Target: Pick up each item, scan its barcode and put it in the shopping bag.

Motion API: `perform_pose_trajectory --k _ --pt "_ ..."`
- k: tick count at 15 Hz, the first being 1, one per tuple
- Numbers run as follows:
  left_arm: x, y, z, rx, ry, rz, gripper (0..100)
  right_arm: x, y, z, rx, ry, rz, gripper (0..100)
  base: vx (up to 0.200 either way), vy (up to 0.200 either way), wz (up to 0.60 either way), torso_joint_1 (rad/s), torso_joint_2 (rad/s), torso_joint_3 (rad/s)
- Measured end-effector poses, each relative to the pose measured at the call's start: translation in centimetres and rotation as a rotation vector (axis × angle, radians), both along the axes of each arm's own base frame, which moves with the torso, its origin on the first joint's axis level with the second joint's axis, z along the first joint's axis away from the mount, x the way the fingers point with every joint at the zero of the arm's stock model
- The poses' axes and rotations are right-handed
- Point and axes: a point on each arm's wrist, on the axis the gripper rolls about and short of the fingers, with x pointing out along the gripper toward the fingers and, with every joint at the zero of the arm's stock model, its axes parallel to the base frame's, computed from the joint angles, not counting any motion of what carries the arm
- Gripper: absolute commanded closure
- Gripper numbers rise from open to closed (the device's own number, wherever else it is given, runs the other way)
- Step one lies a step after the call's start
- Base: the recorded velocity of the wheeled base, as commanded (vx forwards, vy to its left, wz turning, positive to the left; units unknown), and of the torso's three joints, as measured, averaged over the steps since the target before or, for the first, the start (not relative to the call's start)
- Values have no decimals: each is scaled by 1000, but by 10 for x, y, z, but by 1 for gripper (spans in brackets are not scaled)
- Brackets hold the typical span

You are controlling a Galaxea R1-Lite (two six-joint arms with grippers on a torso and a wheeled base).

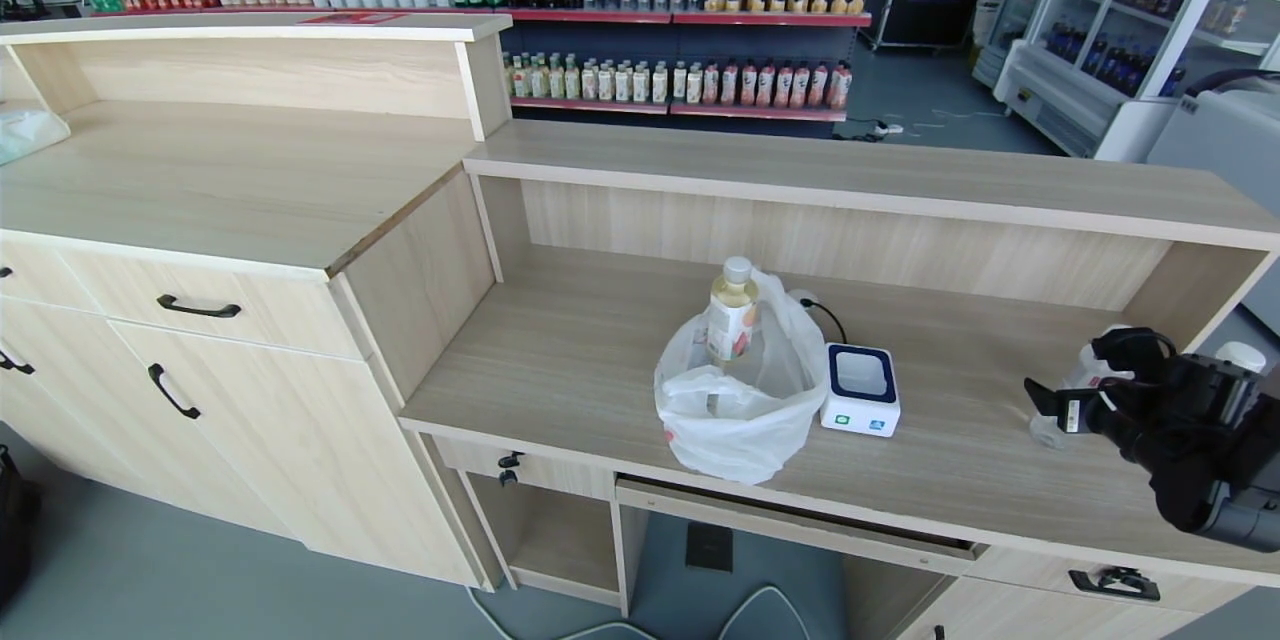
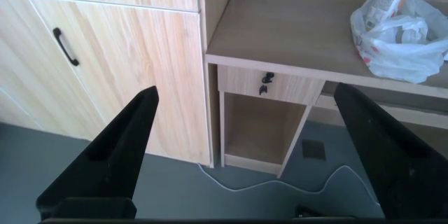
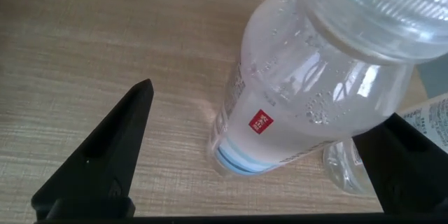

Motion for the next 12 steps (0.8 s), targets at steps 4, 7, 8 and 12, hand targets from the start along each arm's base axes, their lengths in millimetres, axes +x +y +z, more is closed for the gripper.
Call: perform_pose_trajectory --k 4,7,8,12 --pt "0 0 0 0 0 0 0 7 4 -4 -1 -5 15 0 0 0 0 0 0 0" --pt "0 0 0 0 0 0 0 11 3 -6 4 -12 18 0 0 0 0 0 0 0" --pt "0 0 0 0 0 0 0 12 3 -7 8 -11 17 0 0 0 0 0 0 0" --pt "0 0 0 0 0 0 0 18 1 -7 1 -32 19 100 0 0 0 0 0 0"
